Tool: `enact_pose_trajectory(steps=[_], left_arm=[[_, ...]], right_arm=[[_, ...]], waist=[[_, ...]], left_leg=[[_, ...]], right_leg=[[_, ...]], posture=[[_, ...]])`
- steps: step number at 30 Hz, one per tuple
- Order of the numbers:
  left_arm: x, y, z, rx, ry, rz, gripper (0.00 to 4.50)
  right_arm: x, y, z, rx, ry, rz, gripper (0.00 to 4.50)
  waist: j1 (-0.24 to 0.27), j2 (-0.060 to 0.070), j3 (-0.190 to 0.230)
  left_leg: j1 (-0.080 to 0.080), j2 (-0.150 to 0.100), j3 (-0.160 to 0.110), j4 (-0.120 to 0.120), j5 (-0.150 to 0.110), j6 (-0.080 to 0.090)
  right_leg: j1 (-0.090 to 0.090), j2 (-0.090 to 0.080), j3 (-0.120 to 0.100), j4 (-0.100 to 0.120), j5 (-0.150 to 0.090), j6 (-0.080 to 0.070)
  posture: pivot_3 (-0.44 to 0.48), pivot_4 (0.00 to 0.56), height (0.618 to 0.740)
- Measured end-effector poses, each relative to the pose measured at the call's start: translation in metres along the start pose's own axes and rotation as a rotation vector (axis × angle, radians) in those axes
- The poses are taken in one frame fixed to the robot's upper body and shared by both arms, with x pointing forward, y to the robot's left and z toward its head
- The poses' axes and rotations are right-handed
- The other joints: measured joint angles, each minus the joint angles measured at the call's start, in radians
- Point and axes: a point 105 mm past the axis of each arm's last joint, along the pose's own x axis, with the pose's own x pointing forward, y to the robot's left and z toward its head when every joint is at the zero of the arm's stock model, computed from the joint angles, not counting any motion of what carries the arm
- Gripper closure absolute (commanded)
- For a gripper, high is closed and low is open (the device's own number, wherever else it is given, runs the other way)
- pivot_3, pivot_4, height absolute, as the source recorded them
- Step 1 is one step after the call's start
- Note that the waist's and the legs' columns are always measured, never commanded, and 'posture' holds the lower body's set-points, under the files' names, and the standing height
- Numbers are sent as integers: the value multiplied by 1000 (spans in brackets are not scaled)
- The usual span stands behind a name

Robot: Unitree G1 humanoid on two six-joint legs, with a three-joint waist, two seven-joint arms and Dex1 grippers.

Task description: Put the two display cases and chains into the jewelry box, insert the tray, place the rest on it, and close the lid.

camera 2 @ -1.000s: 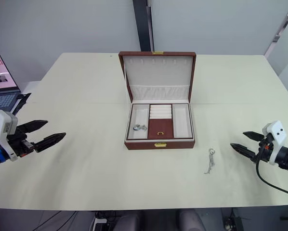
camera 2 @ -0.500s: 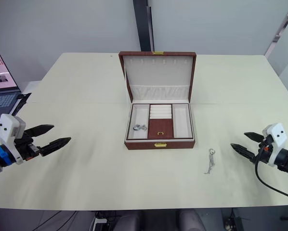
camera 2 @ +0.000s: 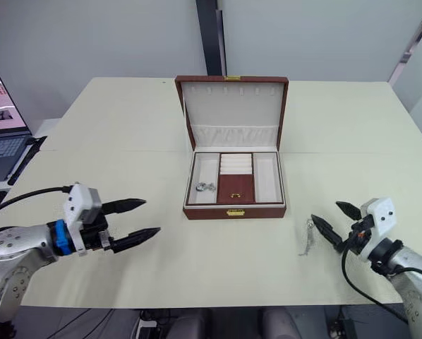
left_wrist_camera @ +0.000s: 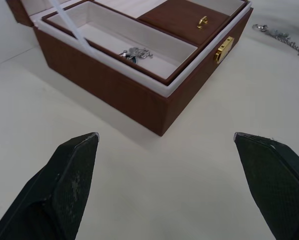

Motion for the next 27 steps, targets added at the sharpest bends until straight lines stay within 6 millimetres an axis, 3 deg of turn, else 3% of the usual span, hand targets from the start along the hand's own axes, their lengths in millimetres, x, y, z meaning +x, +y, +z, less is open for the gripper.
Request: enact_pose_trajectory(steps=[9, 20, 23, 27], left_arm=[[28, -34, 9, 26, -29, -185, 0], [34, -50, -1, 61, -66, -271, 0], [33, -51, -4, 68, -69, -274, 0], [33, -48, -8, 71, -67, -262, 0]], right_arm=[[2, 23, -39, 10, 97, -132, 24], [6, 29, -52, -74, 146, -174, 24], [5, 27, -55, -80, 159, -183, 607], [5, 27, -56, -96, 163, -183, 1853]], waist=[[-3, 0, 0], [-2, 0, -1], [-2, -1, -2], [-2, -2, -3]], left_leg=[[0, 0, 1, 0, 0, 0], [1, 0, 1, 0, 0, 0], [1, 0, 1, 0, 0, 0], [1, 0, 1, 0, 0, 0]], right_leg=[[-1, 1, 0, 0, 0, 0], [0, 1, -1, 0, 0, 0], [0, 1, -1, 0, 0, 0], [0, 1, -1, 0, 0, 0]], posture=[[0, 150, 740], [0, 150, 740], [0, 150, 740], [0, 150, 740]])
